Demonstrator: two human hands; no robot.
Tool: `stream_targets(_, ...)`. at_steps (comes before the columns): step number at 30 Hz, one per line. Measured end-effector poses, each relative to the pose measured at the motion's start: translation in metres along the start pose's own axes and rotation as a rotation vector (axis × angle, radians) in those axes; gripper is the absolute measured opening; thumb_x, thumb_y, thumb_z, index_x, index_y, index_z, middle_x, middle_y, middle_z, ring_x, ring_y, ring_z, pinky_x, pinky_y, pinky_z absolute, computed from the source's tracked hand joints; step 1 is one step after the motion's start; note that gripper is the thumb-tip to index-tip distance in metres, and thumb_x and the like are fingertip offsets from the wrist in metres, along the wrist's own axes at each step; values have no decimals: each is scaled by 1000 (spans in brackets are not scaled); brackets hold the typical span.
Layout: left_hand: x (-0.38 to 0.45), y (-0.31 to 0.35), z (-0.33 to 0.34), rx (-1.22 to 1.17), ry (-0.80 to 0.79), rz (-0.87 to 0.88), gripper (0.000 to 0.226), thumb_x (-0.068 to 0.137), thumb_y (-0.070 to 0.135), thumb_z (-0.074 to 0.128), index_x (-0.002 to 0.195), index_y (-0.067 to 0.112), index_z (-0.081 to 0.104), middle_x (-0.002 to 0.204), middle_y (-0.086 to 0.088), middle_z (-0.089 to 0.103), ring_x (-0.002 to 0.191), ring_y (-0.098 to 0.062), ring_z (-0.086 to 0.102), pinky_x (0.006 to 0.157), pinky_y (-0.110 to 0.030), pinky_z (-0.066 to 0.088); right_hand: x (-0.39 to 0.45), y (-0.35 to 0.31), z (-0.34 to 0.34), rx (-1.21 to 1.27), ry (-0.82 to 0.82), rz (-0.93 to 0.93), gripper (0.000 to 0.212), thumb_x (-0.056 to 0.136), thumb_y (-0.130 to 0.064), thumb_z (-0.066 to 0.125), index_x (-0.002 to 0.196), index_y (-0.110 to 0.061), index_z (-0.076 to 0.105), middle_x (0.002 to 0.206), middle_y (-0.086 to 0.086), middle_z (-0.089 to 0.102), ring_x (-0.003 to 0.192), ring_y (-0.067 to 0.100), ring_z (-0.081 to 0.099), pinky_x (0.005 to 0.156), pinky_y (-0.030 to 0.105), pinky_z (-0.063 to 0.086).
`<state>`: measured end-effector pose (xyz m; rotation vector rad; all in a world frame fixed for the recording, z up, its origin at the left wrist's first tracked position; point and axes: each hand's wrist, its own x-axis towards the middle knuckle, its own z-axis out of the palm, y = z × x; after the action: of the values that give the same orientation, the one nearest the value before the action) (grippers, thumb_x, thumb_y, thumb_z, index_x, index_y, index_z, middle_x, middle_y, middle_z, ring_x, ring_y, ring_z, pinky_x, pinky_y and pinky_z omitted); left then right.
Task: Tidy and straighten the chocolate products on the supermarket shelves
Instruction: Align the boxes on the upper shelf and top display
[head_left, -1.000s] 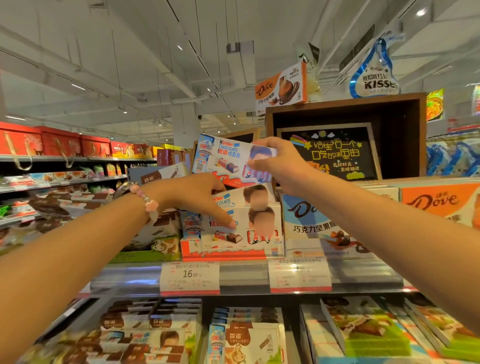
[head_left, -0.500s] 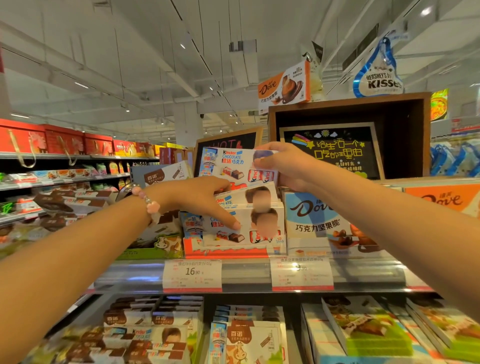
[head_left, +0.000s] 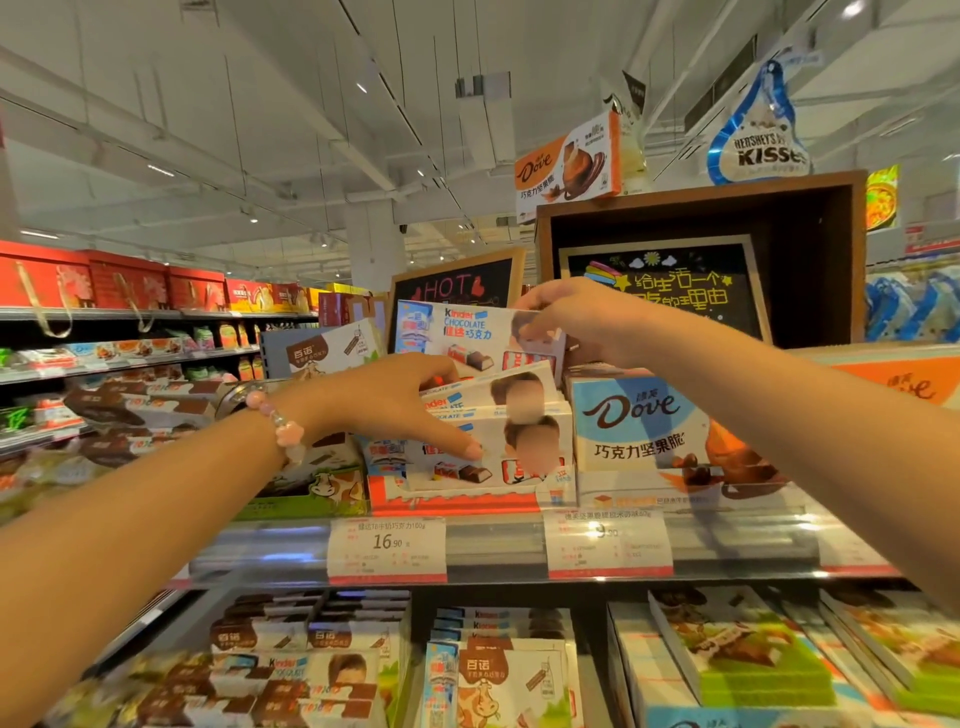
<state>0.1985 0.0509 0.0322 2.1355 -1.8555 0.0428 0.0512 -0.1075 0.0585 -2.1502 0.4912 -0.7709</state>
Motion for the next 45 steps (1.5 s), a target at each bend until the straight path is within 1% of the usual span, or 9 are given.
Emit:
stream_targets(2, -4, -3, 3, 42, 79, 15, 64, 47, 74, 66, 93, 31, 54, 90, 13, 60, 79, -5, 59, 66, -23, 48, -4, 2, -8, -88, -119, -12, 25, 85, -1, 61, 104, -17, 61, 107, 9, 63, 88, 19, 63, 54, 21, 51)
stream_targets(4, -8, -7, 4, 112, 188, 35, 75, 42, 80, 63, 97, 30, 52, 96, 14, 55, 84, -5, 56, 67, -21, 46, -7, 7, -10, -183, -200, -74, 29, 87, 0, 58, 109, -17, 63, 111, 8, 65, 94, 18, 63, 69, 24, 55)
stream_targets(6, -10, -12, 4, 258, 316, 59, 102, 39, 86, 63, 122, 29, 42, 117, 12, 43, 105, -7, 44, 86, -26, 41, -9, 11, -7, -279, -222, -151, 35, 89, 0, 53, 116, -19, 65, 114, 2, 65, 105, 16, 60, 89, 30, 51)
stream_targets(9, -9, -12, 5, 389, 387, 90, 120, 42, 87, 57, 142, 32, 20, 139, 6, 23, 127, -13, 22, 105, -41, 26, -10, 12, -7, -265, -255, -168, 36, 89, 0, 53, 117, -20, 66, 112, -2, 66, 105, 13, 61, 87, 25, 50)
stream_targets(22, -9, -7, 5, 56, 232, 152, 72, 44, 77, 62, 104, 41, 44, 97, 25, 51, 86, -1, 56, 65, -17, 44, -18, 8, -6, -361, -279, -201, 27, 95, -17, 52, 118, -21, 65, 118, -9, 62, 108, 6, 56, 92, 23, 45)
stream_targets(28, -5, -4, -2, 169, 88, 117, 84, 48, 81, 59, 117, 40, 33, 103, 24, 48, 87, 1, 55, 63, -13, 44, -43, 6, -52, -339, -130, -154, 34, 98, -29, 43, 132, -27, 50, 119, -12, 59, 109, 2, 57, 96, 27, 43)
stream_targets(32, 6, 24, -4, 80, 249, 189, 87, 60, 83, 49, 129, 32, 38, 121, 16, 44, 107, -3, 46, 83, -20, 38, -72, 20, -103, -245, 17, -153, 21, 94, -21, 53, 113, -23, 62, 110, -4, 66, 105, 11, 63, 94, 30, 47)
stream_targets(38, 43, 97, 7, 53, 303, 305, 55, 57, 74, 47, 99, 39, 51, 100, 28, 48, 93, 11, 47, 71, -8, 33, -104, 49, -163, -392, 2, -103, 18, 85, -22, 65, 102, -22, 70, 102, -9, 69, 99, 6, 63, 86, 24, 47)
stream_targets(45, 84, 154, 34, 44, 188, 283, 63, 47, 74, 64, 94, 32, 62, 97, 16, 62, 93, 1, 58, 80, -23, 47, -126, 80, -213, -785, -85, -108, 46, 71, -33, 78, 114, -23, 63, 109, -11, 62, 96, 5, 59, 73, 14, 50)
